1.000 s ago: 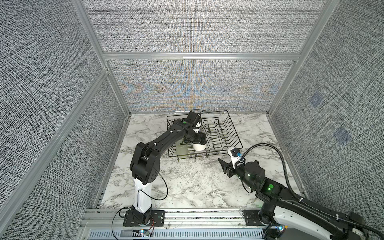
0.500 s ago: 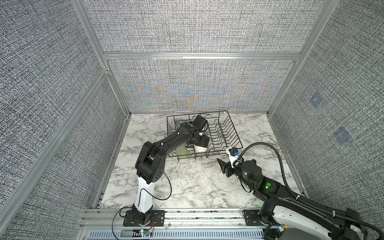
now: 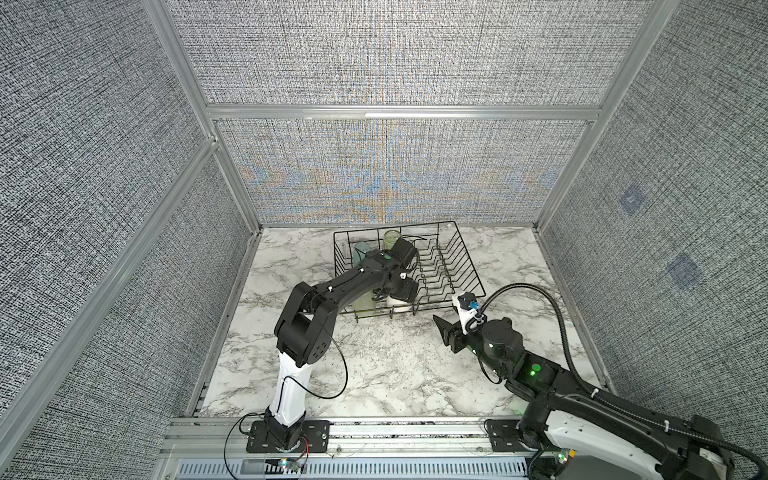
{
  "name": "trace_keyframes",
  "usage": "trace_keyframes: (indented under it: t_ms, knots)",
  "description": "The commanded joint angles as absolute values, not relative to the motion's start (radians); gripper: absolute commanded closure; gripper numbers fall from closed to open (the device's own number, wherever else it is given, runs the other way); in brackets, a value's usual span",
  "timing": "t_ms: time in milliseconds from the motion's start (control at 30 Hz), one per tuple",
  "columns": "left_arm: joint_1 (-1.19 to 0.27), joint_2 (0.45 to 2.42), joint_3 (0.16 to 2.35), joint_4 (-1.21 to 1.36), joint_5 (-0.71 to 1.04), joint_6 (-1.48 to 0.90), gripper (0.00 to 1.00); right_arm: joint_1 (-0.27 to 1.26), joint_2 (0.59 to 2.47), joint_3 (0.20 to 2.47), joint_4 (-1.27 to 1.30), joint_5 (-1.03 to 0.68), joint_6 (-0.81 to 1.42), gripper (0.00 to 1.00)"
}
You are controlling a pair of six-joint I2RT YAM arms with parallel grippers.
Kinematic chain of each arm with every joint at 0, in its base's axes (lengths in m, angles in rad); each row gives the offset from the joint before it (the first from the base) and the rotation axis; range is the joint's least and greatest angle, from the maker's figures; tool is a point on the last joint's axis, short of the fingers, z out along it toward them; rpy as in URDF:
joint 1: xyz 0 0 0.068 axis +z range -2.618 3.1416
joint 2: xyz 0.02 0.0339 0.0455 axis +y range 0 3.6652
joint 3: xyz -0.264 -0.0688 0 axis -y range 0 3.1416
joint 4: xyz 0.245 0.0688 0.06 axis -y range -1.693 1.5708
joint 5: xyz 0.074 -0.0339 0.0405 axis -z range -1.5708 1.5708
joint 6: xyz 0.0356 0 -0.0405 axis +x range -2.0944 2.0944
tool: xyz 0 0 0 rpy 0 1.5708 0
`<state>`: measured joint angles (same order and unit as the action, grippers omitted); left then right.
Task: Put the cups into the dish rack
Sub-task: 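Lower the white mug upside down into the rack with the left gripper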
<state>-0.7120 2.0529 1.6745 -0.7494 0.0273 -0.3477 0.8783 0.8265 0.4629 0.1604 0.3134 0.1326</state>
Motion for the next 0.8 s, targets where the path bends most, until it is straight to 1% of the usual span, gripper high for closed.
trace_keyframes:
  t_ms: [0, 467, 667, 767]
  knots:
    - [-0.716, 2.042, 1.681, -0.714, 0.009, -0.337, 0.41, 0.879, 0.828, 0.459, 0.16, 0.325, 0.149, 0.36]
    - [-0.741, 2.007, 1.648, -0.723, -0.006, -0.357, 0.26, 0.877, 0.819, 0.452, 0.158, 0.327, 0.15, 0.36]
    - [-0.747, 1.992, 1.624, -0.715, -0.01, -0.375, 0.25, 0.876, 0.827, 0.446, 0.173, 0.322, 0.155, 0.36]
    - [-0.749, 1.991, 1.607, -0.703, -0.027, -0.386, 0.22, 0.877, 0.831, 0.449, 0.173, 0.32, 0.152, 0.36]
